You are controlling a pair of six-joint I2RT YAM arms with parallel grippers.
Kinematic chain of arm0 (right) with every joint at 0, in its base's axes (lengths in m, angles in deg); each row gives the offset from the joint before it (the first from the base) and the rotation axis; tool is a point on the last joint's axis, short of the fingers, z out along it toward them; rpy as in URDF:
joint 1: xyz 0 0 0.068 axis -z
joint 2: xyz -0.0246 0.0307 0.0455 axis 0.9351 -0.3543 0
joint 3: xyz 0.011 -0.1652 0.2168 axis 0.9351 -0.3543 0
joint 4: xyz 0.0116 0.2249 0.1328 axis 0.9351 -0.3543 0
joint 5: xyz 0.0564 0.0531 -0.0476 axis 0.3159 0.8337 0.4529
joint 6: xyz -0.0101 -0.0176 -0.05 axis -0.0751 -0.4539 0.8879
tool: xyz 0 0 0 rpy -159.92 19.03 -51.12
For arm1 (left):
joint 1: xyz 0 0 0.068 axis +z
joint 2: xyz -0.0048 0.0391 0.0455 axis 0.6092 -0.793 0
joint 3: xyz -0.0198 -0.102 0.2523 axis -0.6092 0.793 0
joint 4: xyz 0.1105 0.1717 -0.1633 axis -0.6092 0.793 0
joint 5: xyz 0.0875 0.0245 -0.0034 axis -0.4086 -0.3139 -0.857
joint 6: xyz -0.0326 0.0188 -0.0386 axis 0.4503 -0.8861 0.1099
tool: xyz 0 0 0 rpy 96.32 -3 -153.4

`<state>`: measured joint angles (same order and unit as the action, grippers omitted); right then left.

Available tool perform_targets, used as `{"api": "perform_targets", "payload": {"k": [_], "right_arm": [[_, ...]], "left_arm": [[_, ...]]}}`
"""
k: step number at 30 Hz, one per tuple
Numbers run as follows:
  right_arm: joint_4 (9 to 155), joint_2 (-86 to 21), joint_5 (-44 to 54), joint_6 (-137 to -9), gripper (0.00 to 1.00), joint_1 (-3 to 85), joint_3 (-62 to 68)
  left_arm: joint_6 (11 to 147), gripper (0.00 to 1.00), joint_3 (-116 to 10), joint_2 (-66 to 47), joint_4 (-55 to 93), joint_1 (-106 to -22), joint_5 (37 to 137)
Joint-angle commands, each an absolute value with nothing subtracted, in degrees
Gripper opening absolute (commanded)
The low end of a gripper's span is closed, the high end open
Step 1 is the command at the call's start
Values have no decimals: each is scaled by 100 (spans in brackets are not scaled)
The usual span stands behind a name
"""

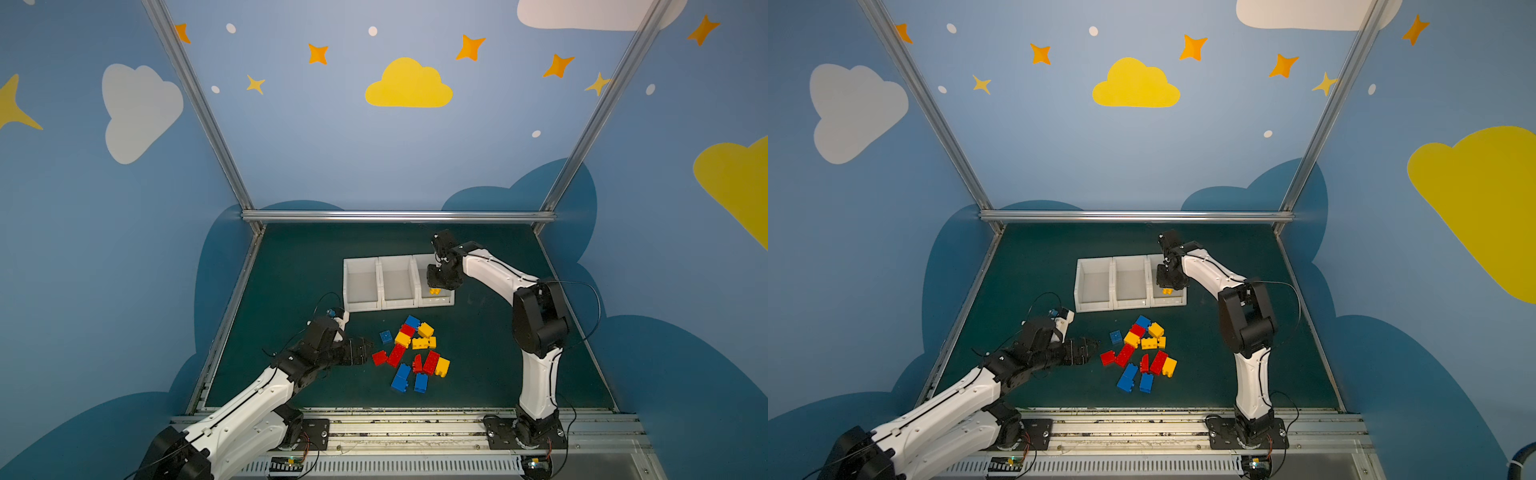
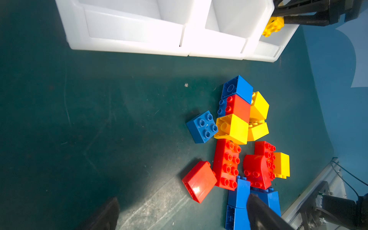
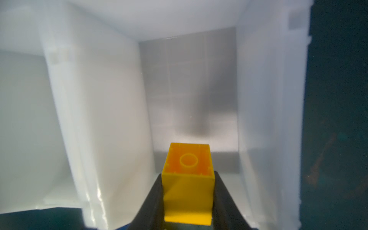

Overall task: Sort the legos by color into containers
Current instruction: 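Carry the yellow brick into the bin compartment nearest the right arm and release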

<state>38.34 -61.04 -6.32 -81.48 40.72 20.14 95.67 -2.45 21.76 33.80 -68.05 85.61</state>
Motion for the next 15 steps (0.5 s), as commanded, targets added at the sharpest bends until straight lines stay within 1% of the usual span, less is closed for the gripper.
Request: {"api": "perform_targets", "payload": {"k": [1, 4, 10, 12, 15], "right_arm": [[3637, -6140, -646, -8151, 45, 4056, 2195], [3581, -6043, -669, -8159, 51, 4043, 2208], [3433, -5575, -705, -8134, 53, 4015, 2118], [3500, -5223, -670, -8270, 54, 4006, 1833], [3987, -4403, -526, -8707, 54, 3960, 886]], "left_arm": [[9615, 99, -210, 2231, 3422, -6837, 8569], [9614, 99, -210, 2223, 3410, -6854, 8575], [9540, 98, -240, 2148, 3365, -6856, 8621], [9482, 97, -266, 2108, 3364, -6856, 8639], [9406, 96, -329, 2014, 3364, -6859, 8652]]}}
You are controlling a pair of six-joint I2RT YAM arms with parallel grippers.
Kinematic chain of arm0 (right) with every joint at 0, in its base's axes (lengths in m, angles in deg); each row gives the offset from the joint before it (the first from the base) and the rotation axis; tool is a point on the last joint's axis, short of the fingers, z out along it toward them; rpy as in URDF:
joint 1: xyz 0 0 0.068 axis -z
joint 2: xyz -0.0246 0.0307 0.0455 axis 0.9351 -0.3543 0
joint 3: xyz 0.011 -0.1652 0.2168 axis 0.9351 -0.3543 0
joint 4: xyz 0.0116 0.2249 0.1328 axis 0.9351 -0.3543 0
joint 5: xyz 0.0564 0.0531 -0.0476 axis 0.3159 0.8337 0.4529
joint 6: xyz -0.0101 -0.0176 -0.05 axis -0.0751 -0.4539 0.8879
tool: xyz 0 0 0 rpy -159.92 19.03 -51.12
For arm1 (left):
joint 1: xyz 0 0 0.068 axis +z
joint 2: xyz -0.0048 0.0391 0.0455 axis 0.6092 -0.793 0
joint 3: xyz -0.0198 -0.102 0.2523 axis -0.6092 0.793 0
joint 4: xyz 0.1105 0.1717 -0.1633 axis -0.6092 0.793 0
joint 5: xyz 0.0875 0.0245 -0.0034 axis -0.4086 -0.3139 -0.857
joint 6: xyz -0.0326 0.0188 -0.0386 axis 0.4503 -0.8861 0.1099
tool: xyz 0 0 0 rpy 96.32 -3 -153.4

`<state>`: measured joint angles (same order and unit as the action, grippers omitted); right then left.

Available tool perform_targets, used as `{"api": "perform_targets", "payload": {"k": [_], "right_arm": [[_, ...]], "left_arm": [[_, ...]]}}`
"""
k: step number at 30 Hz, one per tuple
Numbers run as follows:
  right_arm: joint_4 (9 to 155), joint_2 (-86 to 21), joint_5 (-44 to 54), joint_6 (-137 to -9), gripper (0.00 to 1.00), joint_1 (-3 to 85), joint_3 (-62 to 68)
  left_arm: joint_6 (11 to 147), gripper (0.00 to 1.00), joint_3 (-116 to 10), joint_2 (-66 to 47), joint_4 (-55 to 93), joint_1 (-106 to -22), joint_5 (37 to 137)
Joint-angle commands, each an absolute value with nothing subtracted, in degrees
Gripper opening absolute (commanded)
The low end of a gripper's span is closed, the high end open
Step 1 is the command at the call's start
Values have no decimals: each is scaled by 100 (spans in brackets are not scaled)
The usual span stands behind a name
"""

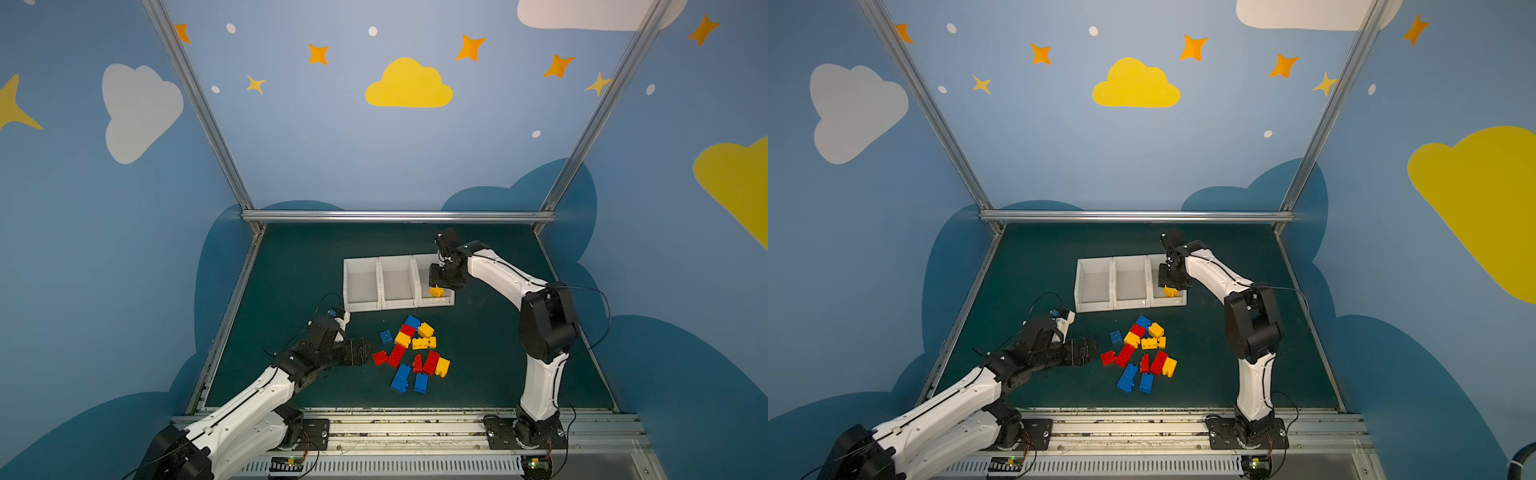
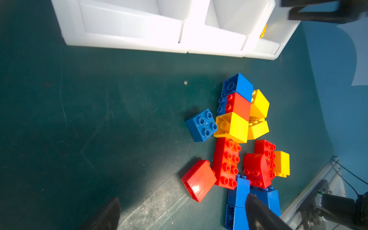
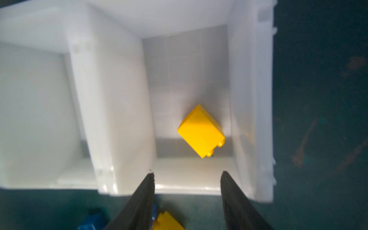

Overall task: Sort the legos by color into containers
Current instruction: 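Carry the yellow brick into the bin compartment nearest the right arm and release, then lower the left gripper over a red 2x4 brick in the pile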

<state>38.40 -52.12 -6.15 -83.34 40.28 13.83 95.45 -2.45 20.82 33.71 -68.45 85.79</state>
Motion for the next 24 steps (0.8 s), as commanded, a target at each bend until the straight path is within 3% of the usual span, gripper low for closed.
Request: {"api": "perform_targets", "payload": {"k": [1, 12, 24], "right_arm": [[4158, -4113, -509, -8832, 54, 3927, 531], [3995, -1592, -1106, -9842, 54, 3635, -1877], [4156, -1099, -1104, -10016, 54, 3628, -2458]], "left_arm": [[9389, 96, -346, 1977, 3358, -6864, 8655], [8942, 89, -687, 1313, 3408, -7115, 8675], [7941, 86, -1889, -45, 4043, -8046, 8505]]}}
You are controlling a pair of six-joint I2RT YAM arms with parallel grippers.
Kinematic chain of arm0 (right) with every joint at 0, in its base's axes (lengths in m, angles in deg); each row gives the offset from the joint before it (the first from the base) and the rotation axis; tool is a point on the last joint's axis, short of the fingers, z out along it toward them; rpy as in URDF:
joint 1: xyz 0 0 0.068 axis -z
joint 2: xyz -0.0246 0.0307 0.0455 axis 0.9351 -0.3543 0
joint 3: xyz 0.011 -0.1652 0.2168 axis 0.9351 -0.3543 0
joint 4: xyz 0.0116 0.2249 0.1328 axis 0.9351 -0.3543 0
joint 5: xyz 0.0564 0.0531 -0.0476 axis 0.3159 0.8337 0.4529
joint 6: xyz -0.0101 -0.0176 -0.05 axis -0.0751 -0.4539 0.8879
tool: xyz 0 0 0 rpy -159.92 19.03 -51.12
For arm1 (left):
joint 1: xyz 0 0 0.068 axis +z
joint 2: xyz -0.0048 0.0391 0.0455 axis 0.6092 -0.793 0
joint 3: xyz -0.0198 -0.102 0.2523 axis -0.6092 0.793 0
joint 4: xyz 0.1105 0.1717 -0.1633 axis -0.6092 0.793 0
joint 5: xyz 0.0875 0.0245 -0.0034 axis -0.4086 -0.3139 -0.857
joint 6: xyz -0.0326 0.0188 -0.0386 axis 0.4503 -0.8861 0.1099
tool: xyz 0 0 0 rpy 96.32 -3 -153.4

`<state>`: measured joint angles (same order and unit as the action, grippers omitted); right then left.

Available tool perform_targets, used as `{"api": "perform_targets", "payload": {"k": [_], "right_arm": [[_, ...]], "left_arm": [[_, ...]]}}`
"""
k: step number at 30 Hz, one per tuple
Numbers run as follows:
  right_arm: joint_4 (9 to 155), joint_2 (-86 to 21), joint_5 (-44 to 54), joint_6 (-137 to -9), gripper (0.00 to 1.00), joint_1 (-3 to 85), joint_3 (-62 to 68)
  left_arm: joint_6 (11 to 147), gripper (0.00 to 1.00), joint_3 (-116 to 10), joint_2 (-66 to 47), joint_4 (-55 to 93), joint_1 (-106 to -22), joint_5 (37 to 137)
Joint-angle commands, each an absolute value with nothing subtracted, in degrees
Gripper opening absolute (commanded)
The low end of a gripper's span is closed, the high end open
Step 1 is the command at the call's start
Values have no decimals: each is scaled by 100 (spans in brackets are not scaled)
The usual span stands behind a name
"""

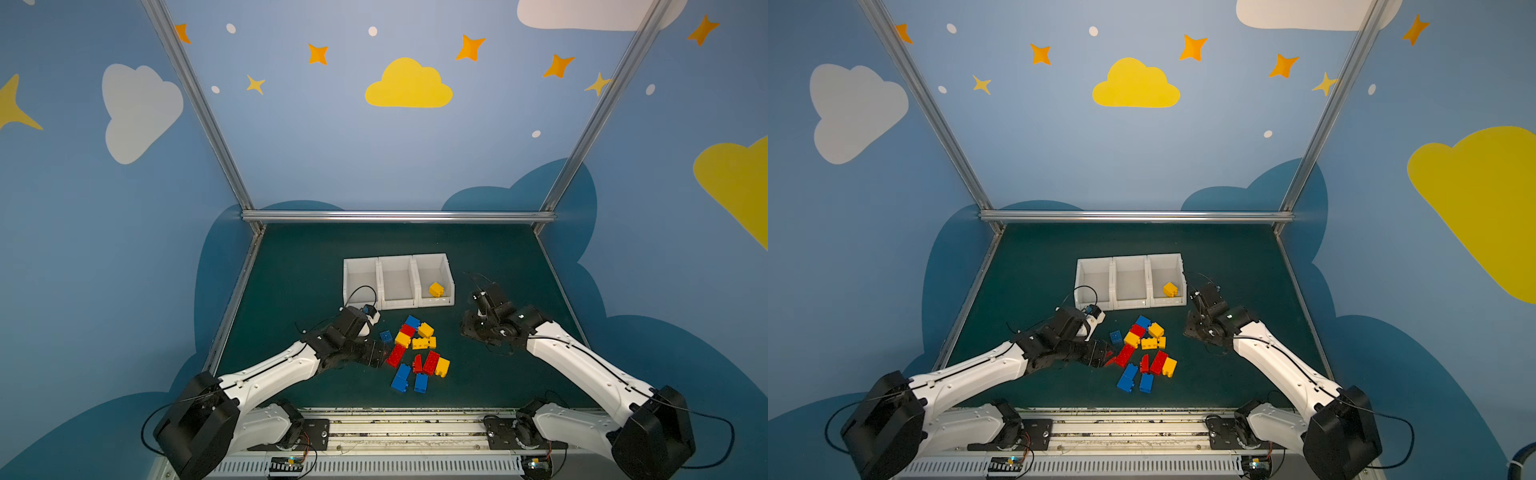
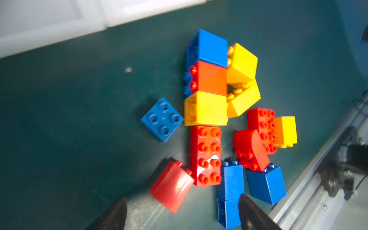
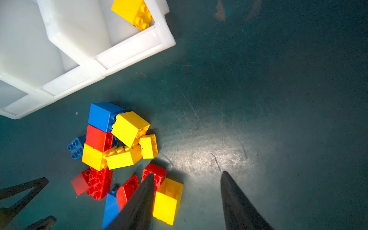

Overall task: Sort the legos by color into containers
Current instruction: 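Lower the left gripper over a red 2x4 brick in the pile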

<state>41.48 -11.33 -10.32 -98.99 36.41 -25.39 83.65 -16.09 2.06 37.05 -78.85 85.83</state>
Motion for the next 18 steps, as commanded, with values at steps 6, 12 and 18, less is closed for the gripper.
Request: {"api": "perform_targets", "payload": {"k": [6, 12, 18], "right_arm": [[4100, -1078, -1108, -10041, 54, 3603, -2434], [4082, -975, -1122, -10086, 54, 3588, -2513], [4051, -974, -1138, -10112, 54, 3594, -2525]], "left_arm": [[7674, 81, -2506, -872, 4329, -8450, 8281], [7413, 77, -3145, -1677, 4845, -8622, 8042], [7334, 71, -3487, -2075, 4930, -8701, 8042]]}}
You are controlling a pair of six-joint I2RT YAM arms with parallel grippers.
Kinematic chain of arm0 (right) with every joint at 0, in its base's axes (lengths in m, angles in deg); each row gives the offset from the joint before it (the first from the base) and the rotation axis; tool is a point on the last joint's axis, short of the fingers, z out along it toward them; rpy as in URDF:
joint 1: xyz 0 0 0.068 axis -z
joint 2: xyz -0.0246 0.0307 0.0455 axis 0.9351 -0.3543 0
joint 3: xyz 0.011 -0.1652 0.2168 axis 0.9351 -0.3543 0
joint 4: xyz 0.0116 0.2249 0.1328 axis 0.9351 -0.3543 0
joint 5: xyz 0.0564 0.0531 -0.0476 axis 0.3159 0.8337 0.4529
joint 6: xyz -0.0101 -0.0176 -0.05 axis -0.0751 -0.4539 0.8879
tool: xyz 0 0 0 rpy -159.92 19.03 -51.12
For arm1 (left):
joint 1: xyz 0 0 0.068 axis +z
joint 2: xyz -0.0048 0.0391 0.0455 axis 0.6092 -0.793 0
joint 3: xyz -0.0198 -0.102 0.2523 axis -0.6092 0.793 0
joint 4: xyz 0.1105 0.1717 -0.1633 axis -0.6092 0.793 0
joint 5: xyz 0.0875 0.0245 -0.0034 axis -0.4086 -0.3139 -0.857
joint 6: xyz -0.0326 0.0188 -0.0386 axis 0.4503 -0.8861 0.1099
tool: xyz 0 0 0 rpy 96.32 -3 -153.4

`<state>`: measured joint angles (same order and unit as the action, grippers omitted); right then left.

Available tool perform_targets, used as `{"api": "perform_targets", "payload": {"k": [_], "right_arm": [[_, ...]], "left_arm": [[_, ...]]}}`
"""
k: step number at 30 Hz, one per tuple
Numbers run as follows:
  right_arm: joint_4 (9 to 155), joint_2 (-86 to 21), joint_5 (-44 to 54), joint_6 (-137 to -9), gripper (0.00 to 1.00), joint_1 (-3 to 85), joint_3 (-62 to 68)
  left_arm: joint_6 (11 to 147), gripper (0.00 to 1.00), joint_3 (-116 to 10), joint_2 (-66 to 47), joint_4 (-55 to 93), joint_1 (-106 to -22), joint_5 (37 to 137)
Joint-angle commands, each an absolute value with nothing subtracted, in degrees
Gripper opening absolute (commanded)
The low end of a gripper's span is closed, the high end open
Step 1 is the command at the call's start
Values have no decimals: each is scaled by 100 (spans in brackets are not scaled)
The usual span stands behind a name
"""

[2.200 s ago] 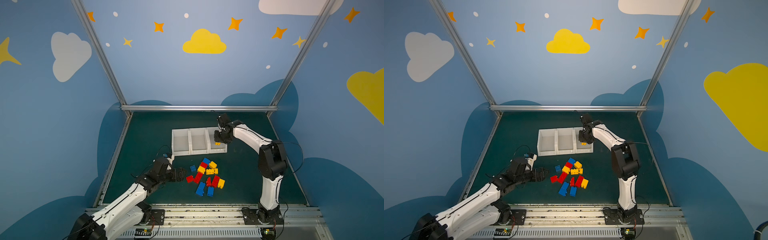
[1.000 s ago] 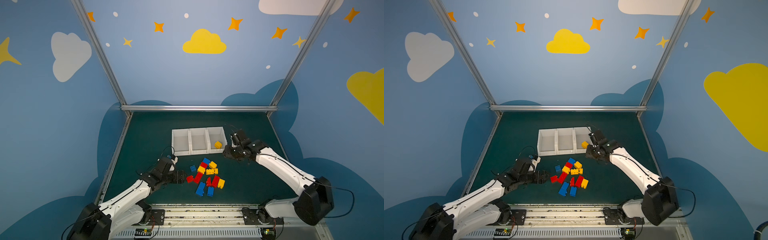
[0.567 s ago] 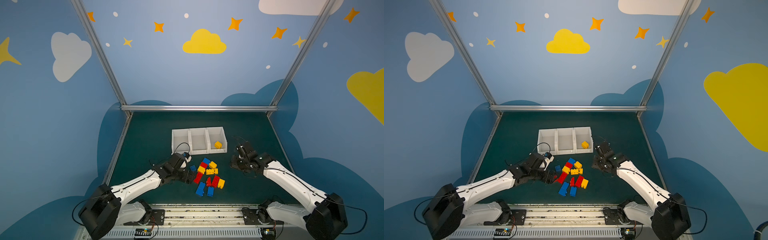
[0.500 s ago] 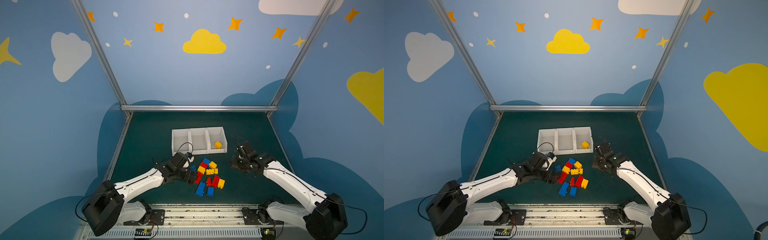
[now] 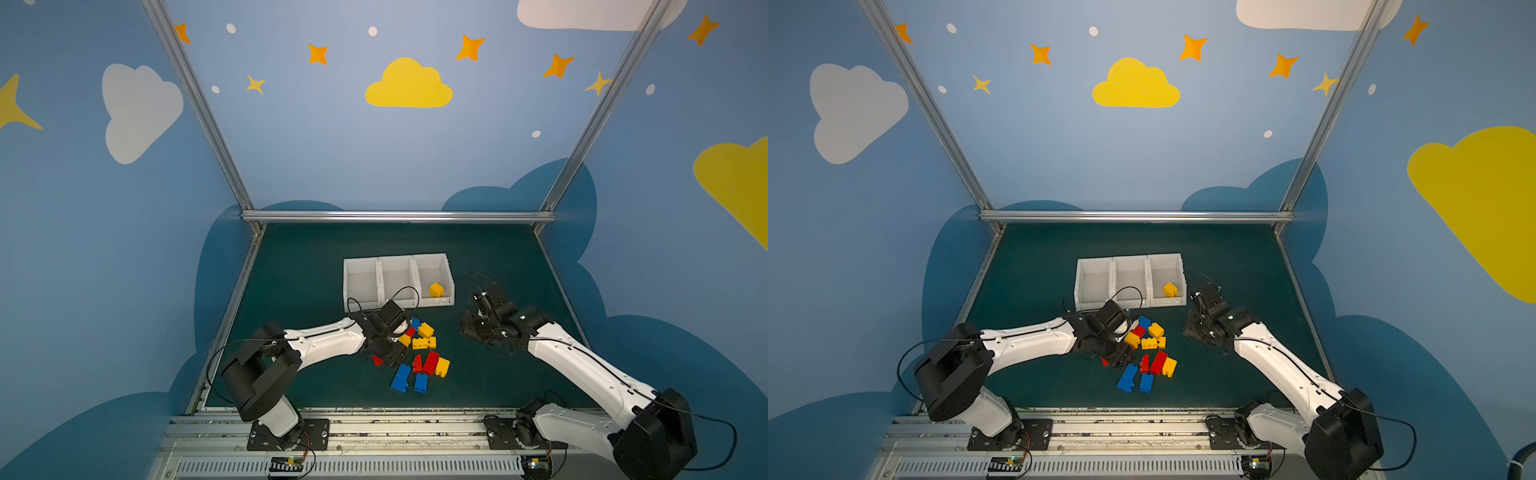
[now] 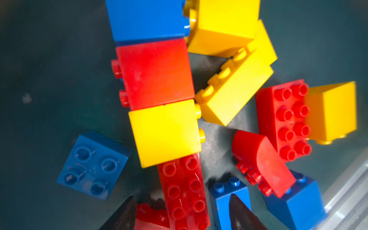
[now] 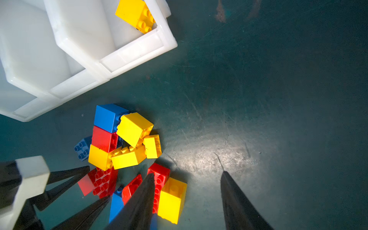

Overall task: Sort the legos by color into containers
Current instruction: 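Lower the left gripper over a red 2x4 brick in the pile, then grasp the red 2x4 brick with the left gripper and lift it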

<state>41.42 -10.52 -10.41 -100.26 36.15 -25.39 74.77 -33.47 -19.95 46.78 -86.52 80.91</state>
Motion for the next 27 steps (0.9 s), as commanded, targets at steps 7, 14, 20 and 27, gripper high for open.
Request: {"api": "perform_targets", "payload": {"k": [7, 14, 20, 27], "right_arm": [[4082, -1043, -1102, -10130, 54, 3591, -2540], [4116, -1088, -1065, -10165, 53, 3580, -2567], [4100, -1097, -1062, -10156, 53, 3576, -2554], [4077, -1093, -1060, -10165, 52, 3572, -2549]], "left_arm": [[7304, 64, -3670, -2322, 5055, -8714, 7879], [7311, 57, -3750, -2460, 5016, -8727, 7892], [7314, 46, -3835, -2624, 4985, -8736, 7948], [7364, 32, -3884, -2741, 4975, -8786, 8018]]}}
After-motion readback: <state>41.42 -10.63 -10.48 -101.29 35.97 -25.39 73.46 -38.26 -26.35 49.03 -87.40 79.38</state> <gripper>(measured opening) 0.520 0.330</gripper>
